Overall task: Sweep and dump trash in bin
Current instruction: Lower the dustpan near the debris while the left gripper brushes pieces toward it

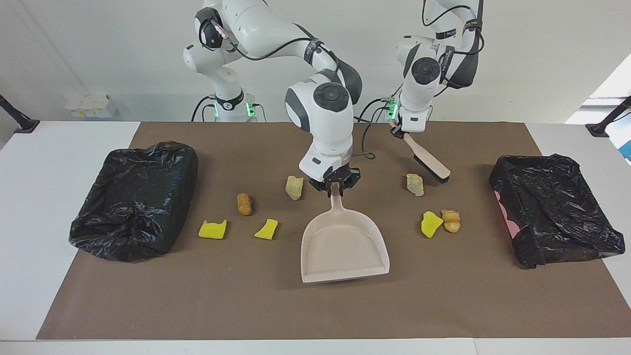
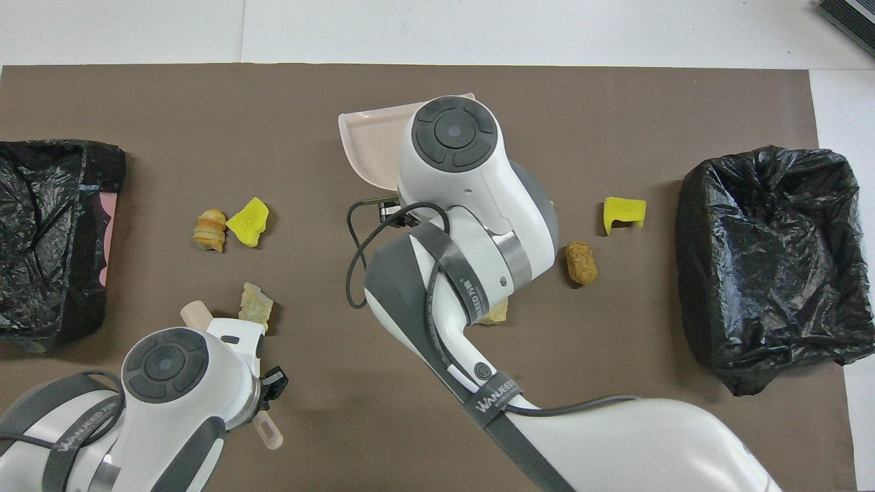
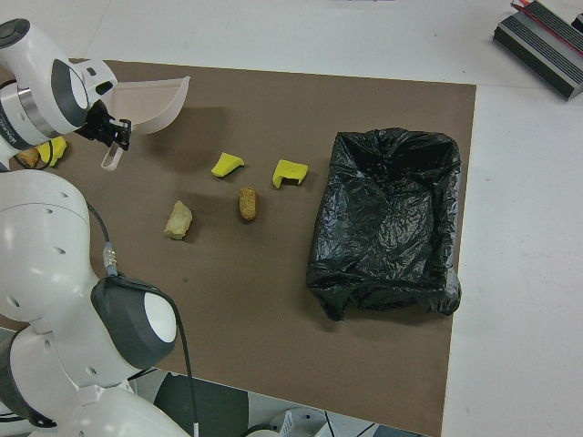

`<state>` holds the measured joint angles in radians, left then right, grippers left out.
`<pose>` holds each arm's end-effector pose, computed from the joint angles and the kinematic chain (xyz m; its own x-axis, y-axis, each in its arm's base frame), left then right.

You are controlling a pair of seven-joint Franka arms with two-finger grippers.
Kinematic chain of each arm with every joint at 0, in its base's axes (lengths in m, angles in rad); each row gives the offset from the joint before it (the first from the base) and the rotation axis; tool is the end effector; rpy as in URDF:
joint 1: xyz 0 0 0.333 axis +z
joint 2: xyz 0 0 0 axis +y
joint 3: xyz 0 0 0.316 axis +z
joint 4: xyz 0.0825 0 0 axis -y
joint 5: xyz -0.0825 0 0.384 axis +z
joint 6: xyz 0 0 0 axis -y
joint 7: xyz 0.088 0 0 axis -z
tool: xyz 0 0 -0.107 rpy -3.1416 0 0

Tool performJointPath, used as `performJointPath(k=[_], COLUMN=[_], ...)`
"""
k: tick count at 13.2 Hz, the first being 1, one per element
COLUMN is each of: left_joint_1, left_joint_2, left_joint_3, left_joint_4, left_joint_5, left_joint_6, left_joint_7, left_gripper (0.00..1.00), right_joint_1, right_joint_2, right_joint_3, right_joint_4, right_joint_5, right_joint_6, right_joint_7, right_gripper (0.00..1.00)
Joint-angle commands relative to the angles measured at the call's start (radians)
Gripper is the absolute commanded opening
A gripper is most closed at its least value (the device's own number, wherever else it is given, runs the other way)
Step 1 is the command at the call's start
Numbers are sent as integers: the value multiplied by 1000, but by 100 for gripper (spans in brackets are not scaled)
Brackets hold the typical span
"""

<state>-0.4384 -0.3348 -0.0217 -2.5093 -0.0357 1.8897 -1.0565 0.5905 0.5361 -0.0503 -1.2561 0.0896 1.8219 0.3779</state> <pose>0.3496 -0.1761 0.3811 0.7957 0.5848 -0.1577 0.5452 -0.8050 -0.2338 0.6062 0.3816 0.4548 0.9890 0.1481 0.0050 0.1481 -0.9866 -0.0683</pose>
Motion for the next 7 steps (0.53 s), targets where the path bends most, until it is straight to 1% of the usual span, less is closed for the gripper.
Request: performJointPath(k=[1, 3, 4, 6, 7], left_joint_1=[13, 13, 17, 23, 47], left_joint_2=[25, 80, 121, 164, 187], left_joint_3=[-10, -10, -10, -9, -9], left_joint_4=[-22, 7, 38, 84, 113], left_joint_5=[-45, -128, -153, -153, -153], left_joint_6=[98, 216, 245, 253, 256], left_joint_7=[-86, -97, -102, -117, -117], left_gripper=[0, 0, 0, 0, 0], right_joint_1=[-40, -50, -60, -90, -100], right_joint_2=[-111, -123, -129, -151, -166], right_joint_3=[9, 7, 7, 9, 7], right_joint_4=[-101, -105, -114, -172, -204], right_joint_5=[-8, -5, -7, -7, -7], right_joint_6=[-65, -136, -159, -158, -144], right_joint_7=[-225, -379, -478, -690, -791], right_gripper=[0, 0, 0, 0, 0])
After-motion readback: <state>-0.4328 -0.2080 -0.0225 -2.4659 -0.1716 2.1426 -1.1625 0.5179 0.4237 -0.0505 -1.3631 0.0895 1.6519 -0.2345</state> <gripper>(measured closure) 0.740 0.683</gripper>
